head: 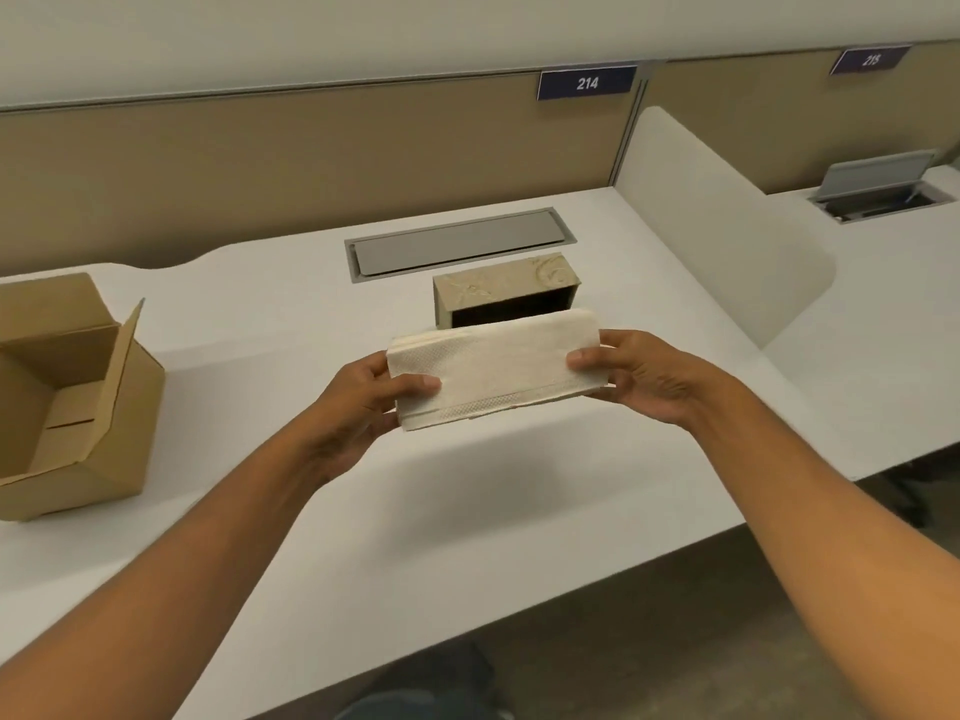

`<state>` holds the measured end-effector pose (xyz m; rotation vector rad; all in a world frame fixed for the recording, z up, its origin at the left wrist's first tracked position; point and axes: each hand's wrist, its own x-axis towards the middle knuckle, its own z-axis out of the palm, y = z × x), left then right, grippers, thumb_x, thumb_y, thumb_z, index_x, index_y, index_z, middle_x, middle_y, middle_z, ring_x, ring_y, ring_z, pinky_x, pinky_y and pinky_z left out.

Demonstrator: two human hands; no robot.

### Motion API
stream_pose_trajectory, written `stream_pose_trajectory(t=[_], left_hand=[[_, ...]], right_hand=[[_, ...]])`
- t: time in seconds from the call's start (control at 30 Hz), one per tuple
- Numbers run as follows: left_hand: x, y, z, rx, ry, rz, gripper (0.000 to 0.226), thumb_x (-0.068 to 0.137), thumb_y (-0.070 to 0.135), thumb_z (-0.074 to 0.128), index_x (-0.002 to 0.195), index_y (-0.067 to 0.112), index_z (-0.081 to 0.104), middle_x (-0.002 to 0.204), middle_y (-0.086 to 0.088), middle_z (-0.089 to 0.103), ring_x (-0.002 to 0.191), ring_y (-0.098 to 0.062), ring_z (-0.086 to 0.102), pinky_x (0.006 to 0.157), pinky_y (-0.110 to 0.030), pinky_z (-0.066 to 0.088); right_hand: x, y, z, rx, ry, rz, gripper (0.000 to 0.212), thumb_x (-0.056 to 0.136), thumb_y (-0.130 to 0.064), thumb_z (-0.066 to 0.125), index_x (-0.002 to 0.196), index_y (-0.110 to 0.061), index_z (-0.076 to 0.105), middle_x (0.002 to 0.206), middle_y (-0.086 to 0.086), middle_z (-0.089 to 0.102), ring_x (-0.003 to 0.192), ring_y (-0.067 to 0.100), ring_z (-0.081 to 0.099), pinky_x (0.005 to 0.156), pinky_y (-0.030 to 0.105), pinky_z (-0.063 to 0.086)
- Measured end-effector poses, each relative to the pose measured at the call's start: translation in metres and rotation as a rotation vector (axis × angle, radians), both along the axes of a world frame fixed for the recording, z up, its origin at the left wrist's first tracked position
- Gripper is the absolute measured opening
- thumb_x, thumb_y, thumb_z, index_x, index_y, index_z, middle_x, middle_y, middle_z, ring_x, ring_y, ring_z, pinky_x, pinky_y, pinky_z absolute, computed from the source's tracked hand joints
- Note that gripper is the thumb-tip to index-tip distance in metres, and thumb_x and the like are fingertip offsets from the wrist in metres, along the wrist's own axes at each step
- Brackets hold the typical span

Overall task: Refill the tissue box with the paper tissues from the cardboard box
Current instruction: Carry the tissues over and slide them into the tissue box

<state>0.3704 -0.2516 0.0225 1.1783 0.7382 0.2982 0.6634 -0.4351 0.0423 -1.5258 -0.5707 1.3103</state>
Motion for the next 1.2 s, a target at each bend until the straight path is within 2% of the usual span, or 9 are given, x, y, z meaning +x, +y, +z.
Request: stream_pose_trajectory(t=[0.07,0.2,0.33,0.5,0.6,0.73,0.87,1.03,1.2], left_hand=[[0.009,0.012,-0.010,0.069,-0.012,-0.045,0.065,0.079,0.010,0.089,0.140,0.016,0.067,0.134,-0.005,0.077,0.126,-0.026,0.071,0.097,-0.035,0.062],[0.030,0.033,-0.029,0.197,0.016,-0.097,0.077,0.073,0.007,0.095,0.141,0.020,0.062,0.134,-0.001,0.076,0.122,-0.020,0.073,0.099,-0.031,0.060],[0.051,0.045,-0.056,0.296,0.095,-0.138,0.081,0.063,0.017,0.102,0.134,0.027,0.062,0.130,0.006,0.077,0.118,-0.013,0.074,0.089,-0.025,0.062],[0.070,0.036,-0.093,0.480,0.190,-0.133,0.077,0.069,0.007,0.098,0.129,0.028,0.054,0.125,0.008,0.072,0.111,-0.012,0.072,0.084,-0.018,0.059],[0.075,0.016,-0.110,0.592,0.188,-0.133,0.073,0.073,0.014,0.097,0.127,0.033,0.051,0.126,0.013,0.070,0.115,-0.004,0.068,0.091,-0.008,0.053],[0.084,-0.016,-0.125,0.619,0.165,-0.117,0.069,0.076,0.024,0.096,0.123,0.046,0.050,0.123,0.027,0.067,0.120,0.001,0.065,0.098,-0.005,0.048],[0.098,-0.033,-0.136,0.627,0.210,-0.123,0.076,0.076,0.022,0.096,0.131,0.039,0.048,0.130,0.024,0.064,0.122,0.003,0.062,0.100,-0.005,0.046],[0.103,-0.044,-0.144,0.608,0.275,-0.109,0.099,0.074,0.019,0.096,0.152,0.036,0.038,0.136,0.014,0.061,0.123,0.008,0.059,0.096,-0.001,0.044],[0.099,-0.054,-0.149,0.661,0.303,-0.054,0.098,0.071,0.024,0.099,0.152,0.031,0.043,0.136,0.021,0.059,0.125,0.011,0.057,0.100,0.001,0.041]], right_hand=[[0.016,0.004,-0.007,0.012,-0.026,0.064,0.059,0.079,-0.011,0.084,0.136,-0.012,0.069,0.134,0.007,0.074,0.130,0.025,0.067,0.111,0.040,0.051],[0.042,0.015,-0.021,0.003,-0.048,0.152,0.073,0.084,0.004,0.082,0.148,-0.018,0.057,0.140,0.004,0.071,0.132,0.020,0.066,0.111,0.037,0.050],[0.063,0.025,-0.040,-0.049,-0.157,0.134,0.082,0.078,0.010,0.085,0.148,-0.020,0.056,0.137,-0.002,0.073,0.126,0.015,0.069,0.107,0.034,0.053],[0.067,0.025,-0.074,-0.074,-0.357,0.111,0.082,0.071,0.014,0.089,0.140,-0.019,0.059,0.131,-0.006,0.074,0.121,0.006,0.069,0.092,0.023,0.060],[0.073,0.010,-0.099,-0.078,-0.436,0.117,0.078,0.071,0.008,0.091,0.136,-0.023,0.060,0.126,-0.011,0.074,0.118,0.005,0.070,0.089,0.019,0.060],[0.092,-0.014,-0.119,-0.103,-0.473,0.145,0.074,0.069,-0.006,0.096,0.127,-0.038,0.063,0.126,-0.013,0.074,0.113,0.013,0.073,0.094,0.026,0.062],[0.105,-0.025,-0.132,-0.117,-0.525,0.199,0.069,0.070,-0.008,0.096,0.120,-0.042,0.062,0.122,-0.015,0.075,0.112,0.008,0.072,0.092,0.027,0.062],[0.117,-0.026,-0.149,-0.088,-0.538,0.274,0.077,0.068,-0.009,0.098,0.129,-0.035,0.058,0.122,-0.026,0.071,0.112,-0.005,0.066,0.083,0.016,0.058],[0.128,-0.027,-0.155,-0.039,-0.573,0.389,0.101,0.061,-0.024,0.103,0.144,-0.041,0.048,0.135,-0.027,0.063,0.127,0.001,0.058,0.099,0.030,0.054]])
